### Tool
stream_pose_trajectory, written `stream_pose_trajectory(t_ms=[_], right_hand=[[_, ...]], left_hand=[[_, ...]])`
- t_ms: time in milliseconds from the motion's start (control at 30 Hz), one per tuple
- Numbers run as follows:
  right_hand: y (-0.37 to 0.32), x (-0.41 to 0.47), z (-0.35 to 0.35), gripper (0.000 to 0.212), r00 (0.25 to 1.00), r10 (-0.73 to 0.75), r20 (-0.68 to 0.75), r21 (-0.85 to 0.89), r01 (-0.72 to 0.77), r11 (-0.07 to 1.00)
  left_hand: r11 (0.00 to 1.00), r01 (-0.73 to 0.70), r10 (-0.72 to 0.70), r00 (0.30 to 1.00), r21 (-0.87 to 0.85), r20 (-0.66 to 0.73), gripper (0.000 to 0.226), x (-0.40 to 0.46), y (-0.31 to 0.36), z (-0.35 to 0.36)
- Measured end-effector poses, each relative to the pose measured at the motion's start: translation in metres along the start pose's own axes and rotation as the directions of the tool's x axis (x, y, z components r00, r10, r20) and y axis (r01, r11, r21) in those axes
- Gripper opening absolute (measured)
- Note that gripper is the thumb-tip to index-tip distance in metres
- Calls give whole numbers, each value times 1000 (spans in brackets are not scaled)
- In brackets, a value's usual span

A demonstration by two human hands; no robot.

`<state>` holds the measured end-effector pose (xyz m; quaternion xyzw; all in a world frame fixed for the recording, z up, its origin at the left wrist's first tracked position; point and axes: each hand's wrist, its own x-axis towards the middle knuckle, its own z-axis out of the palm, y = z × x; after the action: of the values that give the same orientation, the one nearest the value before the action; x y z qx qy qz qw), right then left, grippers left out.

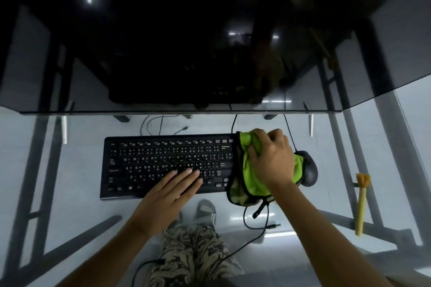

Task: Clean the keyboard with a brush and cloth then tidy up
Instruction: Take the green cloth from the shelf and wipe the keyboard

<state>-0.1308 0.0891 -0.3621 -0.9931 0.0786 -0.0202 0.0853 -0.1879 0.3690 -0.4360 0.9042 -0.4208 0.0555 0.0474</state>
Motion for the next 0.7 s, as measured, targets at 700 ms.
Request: stream_pose_trajectory(t_ms=[700], right_hand=[[-38,-20,5,39,939,-342,-38,-27,342,939]], left_hand=[[1000,24,-23,999,7,-44,55,2,-1,-2]])
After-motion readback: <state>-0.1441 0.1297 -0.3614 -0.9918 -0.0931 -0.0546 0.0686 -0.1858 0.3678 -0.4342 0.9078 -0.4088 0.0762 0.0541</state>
